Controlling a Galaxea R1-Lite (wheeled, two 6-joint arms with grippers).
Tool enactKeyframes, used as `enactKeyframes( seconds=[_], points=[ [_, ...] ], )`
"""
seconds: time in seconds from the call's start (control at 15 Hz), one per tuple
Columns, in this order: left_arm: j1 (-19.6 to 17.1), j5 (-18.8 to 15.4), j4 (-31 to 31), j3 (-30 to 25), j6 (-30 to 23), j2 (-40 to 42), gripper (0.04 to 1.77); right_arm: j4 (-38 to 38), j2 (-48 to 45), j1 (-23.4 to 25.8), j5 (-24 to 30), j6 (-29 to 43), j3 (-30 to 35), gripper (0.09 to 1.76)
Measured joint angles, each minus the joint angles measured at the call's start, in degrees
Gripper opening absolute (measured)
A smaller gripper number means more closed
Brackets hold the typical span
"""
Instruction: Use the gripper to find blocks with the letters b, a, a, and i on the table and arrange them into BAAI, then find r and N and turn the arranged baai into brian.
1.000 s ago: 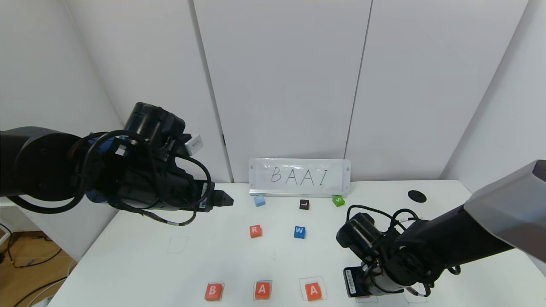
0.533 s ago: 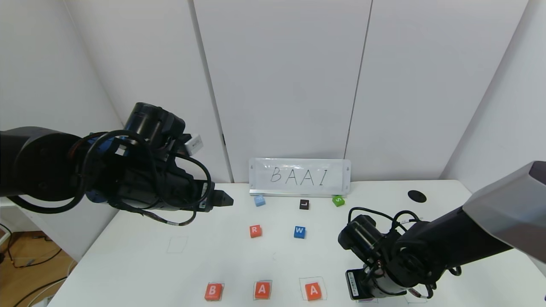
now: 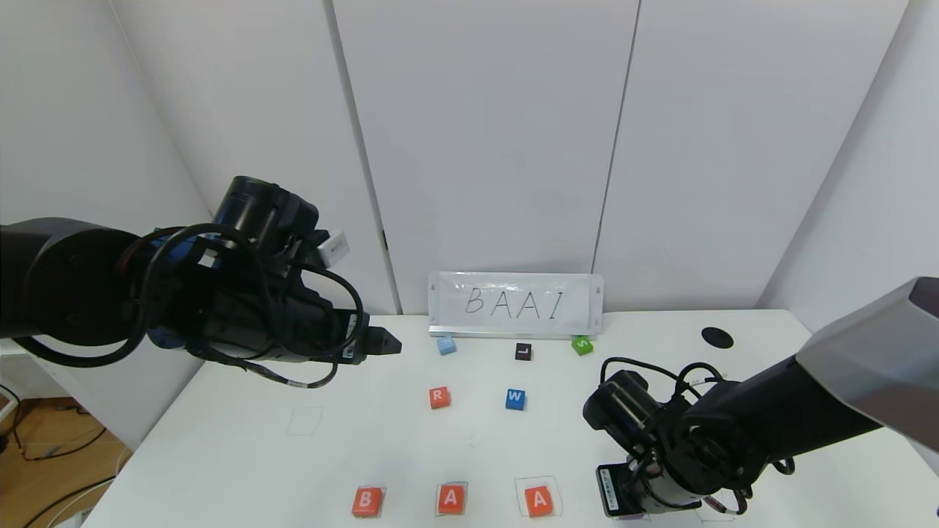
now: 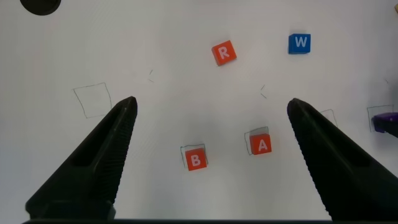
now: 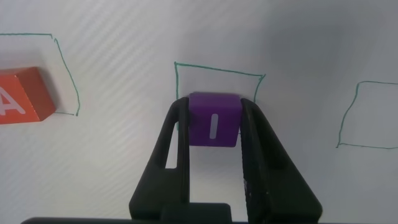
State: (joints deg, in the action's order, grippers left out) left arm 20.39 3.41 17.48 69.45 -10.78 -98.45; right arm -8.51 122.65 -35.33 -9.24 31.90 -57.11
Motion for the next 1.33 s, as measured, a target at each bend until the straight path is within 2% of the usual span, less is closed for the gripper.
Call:
enactKeyframes(
  seconds=[0.33,0.53,0.73,1.0,1.33],
  points=[
    [0.0,-0.05,0.0,0.0,-0.02,-0.06,1.72,-0.02,0.0,0.0,0.0,-0.34,0.12,0.54],
    [0.0,-0.02,0.02,-0.02,-0.02,-0.26,1.72,0.0,0.0,0.09,0.0,-0.35,0.15,0.91],
    [0.07,-0.09,0.0,-0.07,-0.02,-0.37,1.72,0.09,0.01,0.11,0.0,-0.35,0.09,1.16],
    [0.07,-0.05,0.02,-0.1,-0.02,-0.44,1.72,0.06,0.01,0.11,0.02,-0.35,0.04,1.38],
    [0.07,-0.07,0.02,-0.11,0.0,-0.44,1.72,0.06,0.12,0.2,0.0,-0.34,-0.02,1.53]
  ],
)
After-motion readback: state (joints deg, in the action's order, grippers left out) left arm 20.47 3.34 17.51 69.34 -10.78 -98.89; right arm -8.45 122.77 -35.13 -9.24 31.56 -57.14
